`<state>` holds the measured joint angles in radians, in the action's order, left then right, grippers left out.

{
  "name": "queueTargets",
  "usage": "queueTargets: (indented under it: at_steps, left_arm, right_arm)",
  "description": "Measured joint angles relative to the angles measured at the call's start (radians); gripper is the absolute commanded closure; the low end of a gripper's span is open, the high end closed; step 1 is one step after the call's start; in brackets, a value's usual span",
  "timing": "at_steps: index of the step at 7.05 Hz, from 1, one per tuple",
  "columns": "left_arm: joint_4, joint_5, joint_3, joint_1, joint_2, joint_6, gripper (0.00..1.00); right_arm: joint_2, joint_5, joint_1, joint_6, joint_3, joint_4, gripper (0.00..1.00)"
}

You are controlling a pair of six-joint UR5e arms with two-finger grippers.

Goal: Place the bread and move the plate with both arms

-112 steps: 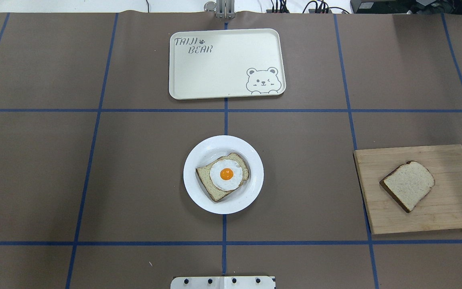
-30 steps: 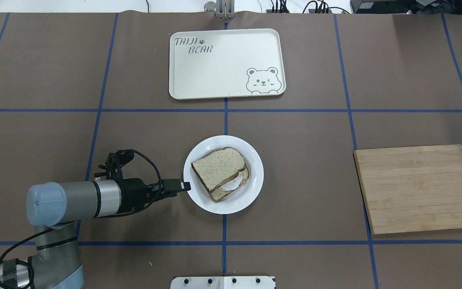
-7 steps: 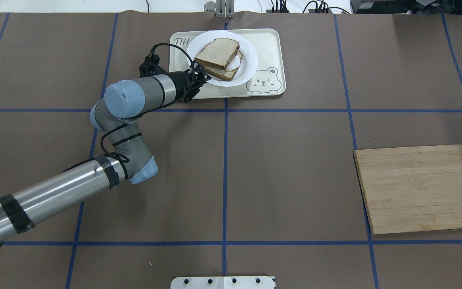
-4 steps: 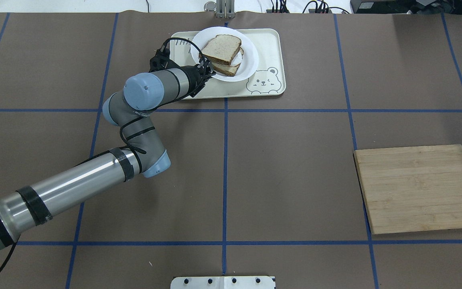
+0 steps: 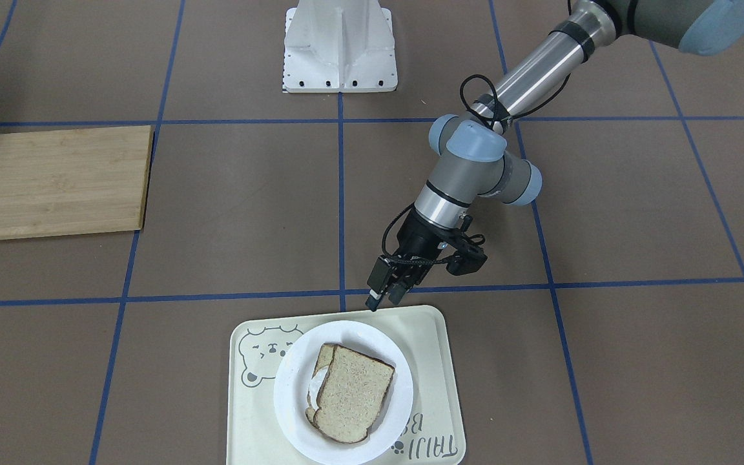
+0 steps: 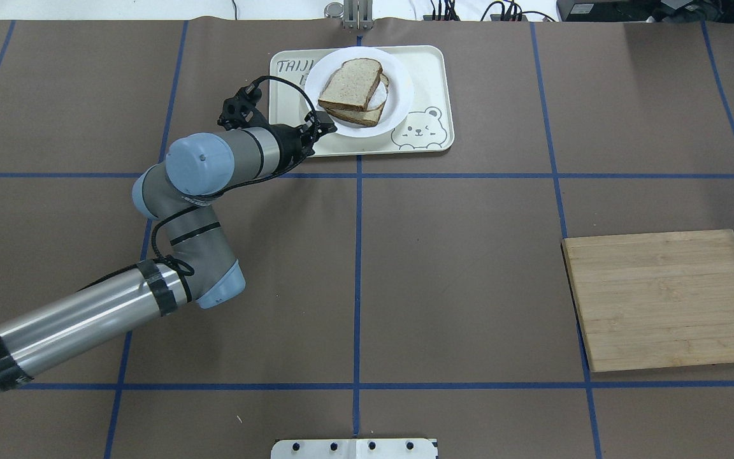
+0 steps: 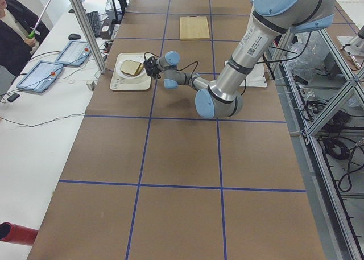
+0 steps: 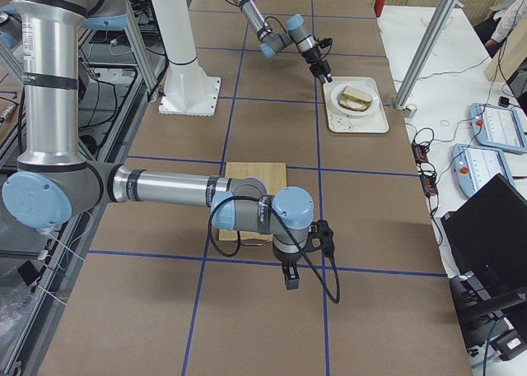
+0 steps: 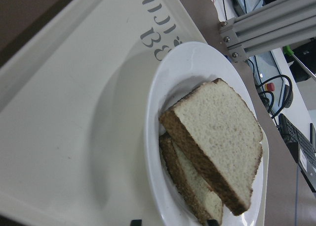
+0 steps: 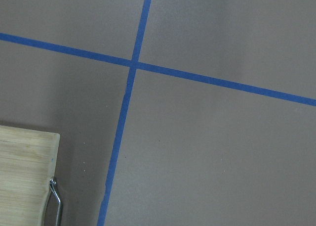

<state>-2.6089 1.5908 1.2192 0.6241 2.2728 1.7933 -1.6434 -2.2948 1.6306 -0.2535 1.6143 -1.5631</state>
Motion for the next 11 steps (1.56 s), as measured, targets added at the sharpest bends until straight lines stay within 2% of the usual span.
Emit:
queueTargets:
  at_steps: [2,4,5,6,8,9,11]
  left_arm:
    - [0.233,0.15,0.271,0.058,-0.13,-0.203,0.02]
    - [0.476,0.268,0.517,0.168,-0.316,-0.569,0.02]
    - [0.571,0.297,0.592,0.227,-0.402,-0.787,0.02]
    - [0.629,0.326,0.63,0.297,-0.488,-1.019,0.02]
    - [0.685,0.428,0.635,0.481,-0.629,-1.351,0.02]
    - [0.756,0.502,0.61,0.588,-0.662,-1.522,0.02]
    - [1.019,0.601,0.566,0.777,-0.659,-1.9,0.02]
  right_arm:
    - [-0.009,0.0,0.0,-0.002,0.001,0.0,0.0]
    - [-0.018,0.0,0.0,-0.001,0.004,0.0,0.0]
    - [-0.02,0.001,0.001,-0.001,0.005,0.0,0.0]
    - [-0.022,0.003,0.002,-0.001,0.006,0.0,0.0]
    - [-0.022,0.004,0.004,-0.001,0.007,0.0,0.0]
    - [-0.023,0.004,0.004,-0.001,0.006,0.0,0.0]
    - [-0.023,0.003,0.005,-0.001,0.006,0.0,0.0]
